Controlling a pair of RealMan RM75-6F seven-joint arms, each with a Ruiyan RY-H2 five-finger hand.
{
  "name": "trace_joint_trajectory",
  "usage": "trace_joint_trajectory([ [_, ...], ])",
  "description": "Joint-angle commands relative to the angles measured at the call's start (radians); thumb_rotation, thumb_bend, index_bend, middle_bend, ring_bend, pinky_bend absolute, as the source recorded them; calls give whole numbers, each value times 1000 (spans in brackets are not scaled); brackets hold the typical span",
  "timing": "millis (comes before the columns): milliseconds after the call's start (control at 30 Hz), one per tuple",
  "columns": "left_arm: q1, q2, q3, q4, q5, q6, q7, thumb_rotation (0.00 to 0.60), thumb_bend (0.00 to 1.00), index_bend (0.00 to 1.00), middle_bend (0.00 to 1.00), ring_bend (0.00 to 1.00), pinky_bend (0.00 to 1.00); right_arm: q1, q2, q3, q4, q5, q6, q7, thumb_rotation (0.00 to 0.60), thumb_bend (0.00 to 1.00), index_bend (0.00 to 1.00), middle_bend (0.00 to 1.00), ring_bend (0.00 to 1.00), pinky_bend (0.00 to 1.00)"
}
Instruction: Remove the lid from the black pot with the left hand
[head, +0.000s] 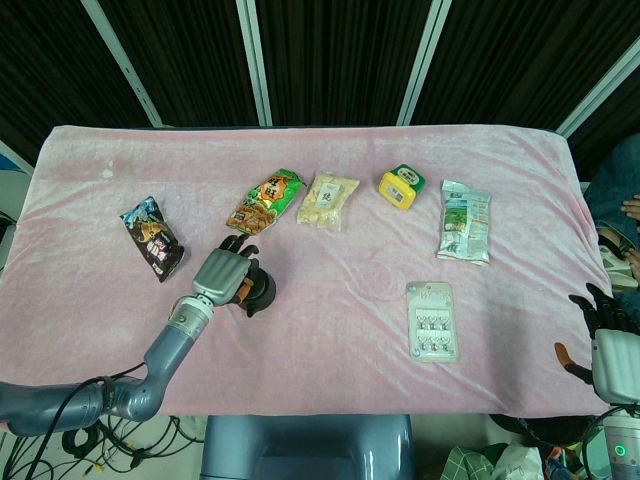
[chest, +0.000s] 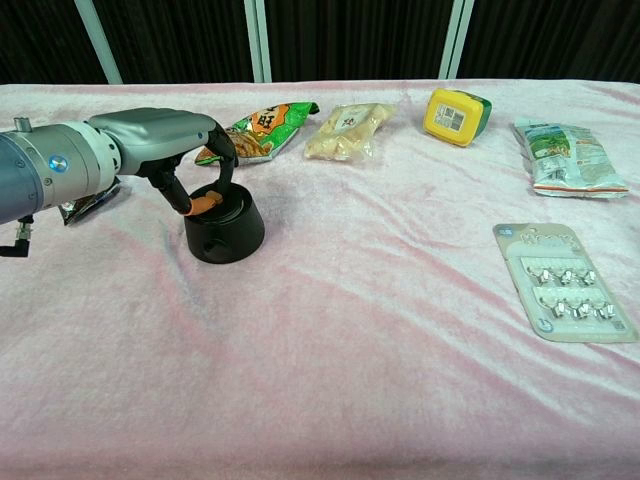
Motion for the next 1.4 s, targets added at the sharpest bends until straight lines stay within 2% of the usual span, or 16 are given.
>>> trace_joint_trajectory([
  [33, 1, 10, -12, -18, 14, 11, -11, 600, 444, 547, 219, 7, 102, 0, 0, -1, 0, -1, -1, 1, 600, 204, 222, 78, 125, 222],
  [400, 18, 85, -49, -96, 38, 46, -49, 600, 444, 552, 231, 7, 102, 0, -1, -3, 0, -9, 2, -3, 600, 205, 221, 78, 125, 223],
  [533, 35, 127, -32, -87, 20, 44, -37, 600, 444, 553, 230, 7, 102, 0, 0, -2, 0, -5, 2, -2, 600, 204, 222, 78, 125, 223],
  [700, 58, 167, -7, -23, -26, -17, -75, 600, 444, 553, 230, 7, 101, -1, -1, -2, -2, -6, 4, -7, 600, 204, 222, 78, 125, 222],
  [867, 65, 145, -10, 79, -29, -86, -155, 600, 444, 554, 230, 7, 101, -4, -1, -1, -4, -4, 9, -6, 600, 204, 222, 78, 125, 223],
  [1067, 66, 86, -29, 193, 55, -113, -271, 600, 444, 554, 230, 7, 100, -4, -2, 0, -2, 0, 8, -8, 600, 204, 222, 78, 125, 223],
  [1200, 56, 45, -26, 264, 90, -132, -296, 600, 443, 553, 226, 7, 92, -2, -2, 1, -2, 2, 5, -8, 600, 204, 222, 78, 125, 223],
  [1400, 44, 4, -21, 327, 77, -170, -287, 600, 437, 544, 214, 7, 76, -3, -2, 1, -2, 2, 4, -5, 600, 204, 222, 78, 125, 223],
])
